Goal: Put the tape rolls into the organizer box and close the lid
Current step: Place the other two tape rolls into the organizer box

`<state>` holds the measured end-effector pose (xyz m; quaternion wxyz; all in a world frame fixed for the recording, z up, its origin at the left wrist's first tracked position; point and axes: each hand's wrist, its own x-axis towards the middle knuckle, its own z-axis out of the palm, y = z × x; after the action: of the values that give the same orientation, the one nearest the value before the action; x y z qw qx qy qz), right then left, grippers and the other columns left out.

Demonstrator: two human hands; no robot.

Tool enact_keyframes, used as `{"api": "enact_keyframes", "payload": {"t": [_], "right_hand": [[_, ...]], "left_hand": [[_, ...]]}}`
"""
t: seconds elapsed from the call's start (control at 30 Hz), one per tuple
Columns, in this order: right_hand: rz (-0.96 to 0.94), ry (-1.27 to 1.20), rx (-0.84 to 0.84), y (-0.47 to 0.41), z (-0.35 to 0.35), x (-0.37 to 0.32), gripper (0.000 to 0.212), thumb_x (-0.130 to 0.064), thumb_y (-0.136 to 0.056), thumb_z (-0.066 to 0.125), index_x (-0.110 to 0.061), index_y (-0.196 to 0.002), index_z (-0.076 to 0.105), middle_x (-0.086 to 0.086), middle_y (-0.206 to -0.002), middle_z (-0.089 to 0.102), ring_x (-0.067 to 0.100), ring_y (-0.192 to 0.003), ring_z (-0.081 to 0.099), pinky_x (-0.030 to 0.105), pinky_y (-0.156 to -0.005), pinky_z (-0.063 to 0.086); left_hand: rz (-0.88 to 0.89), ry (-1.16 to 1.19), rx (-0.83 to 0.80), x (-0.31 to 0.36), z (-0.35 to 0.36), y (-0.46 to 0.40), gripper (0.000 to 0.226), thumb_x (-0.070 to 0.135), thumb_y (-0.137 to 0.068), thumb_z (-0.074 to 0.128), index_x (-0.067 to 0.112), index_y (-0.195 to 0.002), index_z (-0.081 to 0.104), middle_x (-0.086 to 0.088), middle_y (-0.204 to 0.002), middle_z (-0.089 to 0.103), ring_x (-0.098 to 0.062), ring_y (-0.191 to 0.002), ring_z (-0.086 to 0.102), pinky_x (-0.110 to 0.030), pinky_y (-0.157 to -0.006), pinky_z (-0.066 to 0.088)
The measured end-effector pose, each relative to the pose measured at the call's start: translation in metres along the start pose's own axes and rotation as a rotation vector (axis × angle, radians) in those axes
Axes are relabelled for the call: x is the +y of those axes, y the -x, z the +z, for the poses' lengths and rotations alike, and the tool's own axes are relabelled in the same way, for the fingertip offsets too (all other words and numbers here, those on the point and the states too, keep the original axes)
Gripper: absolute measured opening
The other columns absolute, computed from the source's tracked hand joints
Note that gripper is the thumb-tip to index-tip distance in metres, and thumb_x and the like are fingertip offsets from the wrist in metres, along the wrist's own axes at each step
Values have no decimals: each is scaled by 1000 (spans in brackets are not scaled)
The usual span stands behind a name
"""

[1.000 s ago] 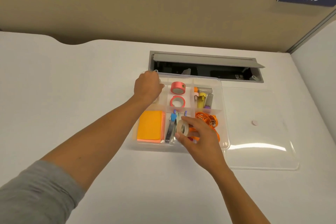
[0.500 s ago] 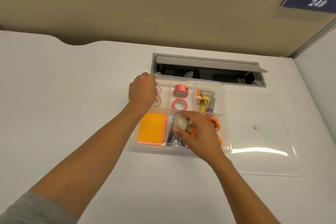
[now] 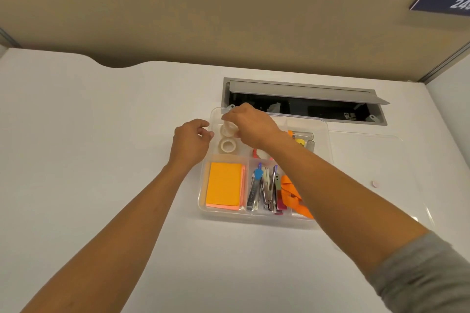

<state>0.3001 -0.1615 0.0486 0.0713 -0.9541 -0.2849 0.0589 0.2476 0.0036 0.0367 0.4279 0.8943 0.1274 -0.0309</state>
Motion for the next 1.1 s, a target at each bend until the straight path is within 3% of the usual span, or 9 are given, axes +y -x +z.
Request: {"api": "enact_keyframes", "payload": {"t": [0.27, 0.47, 0.7, 0.87, 1.1], "right_hand": [[-154, 123, 6, -11, 12, -1, 34, -15, -82, 70, -13, -115, 63, 7, -112, 65, 28, -105, 50, 41, -81, 45], [-115, 69, -49, -8, 16, 1, 33, -16, -83, 71, -10, -115, 65, 12, -123, 62, 30, -113, 51, 40, -91, 45], [9, -34, -61, -4, 21, 1, 37, -2, -76, 74, -6, -112, 65, 13, -118, 61, 30, -107, 55, 39, -85, 50], [41, 36, -118, -6, 23, 1, 42, -5, -76, 74, -6, -117, 63, 13, -120, 55, 28, -104, 54, 33, -81, 46], [-11, 94, -85, -9, 18, 1, 30, -2, -82, 68, -2, -112, 64, 13, -113, 55, 28, -103, 51, 28, -71, 38]], "left_hand": [[18, 11, 15, -3, 3, 3, 34, 26, -89, 63, 11, -121, 62, -11, -103, 71, -26, -88, 67, -44, -87, 56], [14, -10, 13, -1, 2, 5, 35, 26, -90, 62, 12, -122, 61, -12, -105, 71, -28, -88, 68, -45, -87, 56], [3, -13, 23, 2, 1, 7, 36, 26, -90, 61, 12, -123, 61, -11, -106, 71, -27, -89, 67, -45, -89, 55], [-1, -17, 15, 3, 1, 7, 36, 26, -90, 61, 12, -123, 61, -12, -105, 71, -28, -89, 67, -46, -90, 54], [13, -19, 17, 2, 2, 6, 36, 26, -90, 61, 11, -123, 61, -13, -108, 70, -28, -92, 66, -46, -89, 55]]}}
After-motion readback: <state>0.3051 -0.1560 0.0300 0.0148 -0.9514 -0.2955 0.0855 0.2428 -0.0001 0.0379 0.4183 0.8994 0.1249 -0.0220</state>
